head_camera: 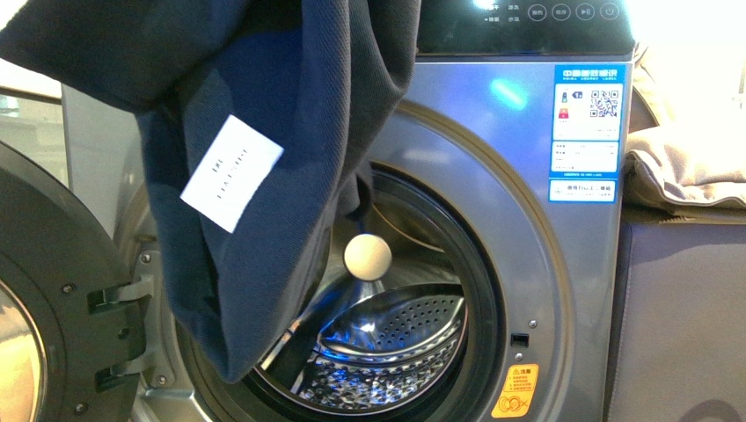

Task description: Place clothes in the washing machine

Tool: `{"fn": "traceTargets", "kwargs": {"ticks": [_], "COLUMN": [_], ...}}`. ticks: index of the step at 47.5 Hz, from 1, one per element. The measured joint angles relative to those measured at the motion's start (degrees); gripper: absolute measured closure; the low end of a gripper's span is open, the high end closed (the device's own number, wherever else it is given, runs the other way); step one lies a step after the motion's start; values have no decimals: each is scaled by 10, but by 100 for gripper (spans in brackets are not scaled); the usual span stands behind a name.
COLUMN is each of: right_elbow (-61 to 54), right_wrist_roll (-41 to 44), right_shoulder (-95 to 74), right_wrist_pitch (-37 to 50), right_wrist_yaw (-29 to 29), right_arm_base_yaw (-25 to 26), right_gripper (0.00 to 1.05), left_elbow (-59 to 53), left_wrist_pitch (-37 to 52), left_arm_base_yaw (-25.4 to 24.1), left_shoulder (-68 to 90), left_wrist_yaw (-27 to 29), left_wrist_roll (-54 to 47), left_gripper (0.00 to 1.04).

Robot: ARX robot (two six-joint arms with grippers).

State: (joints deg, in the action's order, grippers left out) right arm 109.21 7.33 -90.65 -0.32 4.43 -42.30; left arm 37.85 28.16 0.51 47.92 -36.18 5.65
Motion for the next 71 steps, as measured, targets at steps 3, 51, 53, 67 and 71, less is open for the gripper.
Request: {"fn": "traceTargets", "kwargs": {"ticks": [3, 51, 53, 67, 71], "right_elbow": [0, 0, 0, 0, 0], "right_wrist_roll": [0, 0, 0, 0, 0], "right_shoulder": [0, 0, 0, 0, 0], "right_wrist_pitch": [0, 0, 0, 0, 0], "right_wrist_yaw": [0, 0, 0, 0, 0], "right_arm_base_yaw": [0, 0, 0, 0, 0], "right_gripper": [95, 95, 95, 95, 95], "left_elbow": [3, 141, 146, 181, 188], "left_wrist_pitch": [18, 75, 71, 85, 94], "left_arm_base_yaw": [3, 74, 87, 156, 170], "left_shoulder": [8, 148, 158, 213, 226], "left_wrist_yaw": [-18, -73, -62, 39, 67], "left_wrist_roll": [11, 56, 47, 7, -2], "left_gripper": [6, 6, 6, 6, 6]}}
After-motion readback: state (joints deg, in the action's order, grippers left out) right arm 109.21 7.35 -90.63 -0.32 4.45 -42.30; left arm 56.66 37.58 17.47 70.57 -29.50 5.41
